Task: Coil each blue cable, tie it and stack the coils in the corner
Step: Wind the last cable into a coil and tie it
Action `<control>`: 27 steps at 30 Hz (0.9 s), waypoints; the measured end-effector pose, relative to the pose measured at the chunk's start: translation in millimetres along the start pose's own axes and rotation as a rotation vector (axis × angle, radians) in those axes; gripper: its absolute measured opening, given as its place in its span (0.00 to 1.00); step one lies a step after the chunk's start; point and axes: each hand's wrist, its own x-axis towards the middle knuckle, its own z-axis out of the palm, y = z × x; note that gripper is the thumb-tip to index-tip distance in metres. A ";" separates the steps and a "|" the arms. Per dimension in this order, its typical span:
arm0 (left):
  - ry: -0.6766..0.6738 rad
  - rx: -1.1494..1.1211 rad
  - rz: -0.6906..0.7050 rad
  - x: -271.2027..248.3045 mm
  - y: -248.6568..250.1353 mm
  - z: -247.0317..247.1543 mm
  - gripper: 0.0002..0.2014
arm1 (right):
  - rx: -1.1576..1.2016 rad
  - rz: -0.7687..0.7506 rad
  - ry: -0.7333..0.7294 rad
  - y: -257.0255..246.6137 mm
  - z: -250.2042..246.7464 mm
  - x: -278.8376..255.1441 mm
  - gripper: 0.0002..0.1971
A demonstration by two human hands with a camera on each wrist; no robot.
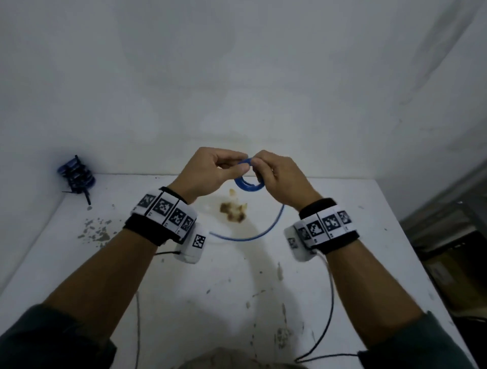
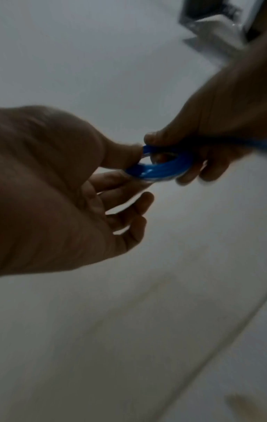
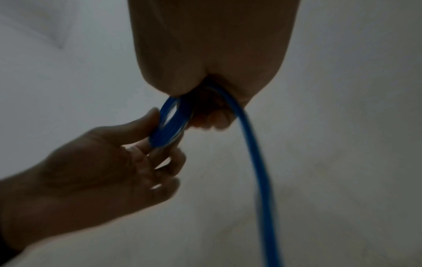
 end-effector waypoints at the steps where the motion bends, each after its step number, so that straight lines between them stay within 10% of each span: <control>1: -0.026 0.067 0.016 0.6 2.6 -2.8 0.08 | -0.092 -0.011 -0.081 -1.1 -5.8 3.8 0.14; 10: 0.323 -0.406 0.025 -2.4 6.6 28.1 0.05 | 0.556 0.152 0.473 -23.9 21.2 4.4 0.18; 18: 0.067 -0.024 0.086 0.5 10.1 4.2 0.05 | 0.063 -0.025 0.138 -12.0 -2.1 11.9 0.15; 27: 0.336 -0.374 0.049 2.3 14.2 28.6 0.08 | 0.569 0.164 0.504 -28.0 23.1 4.2 0.14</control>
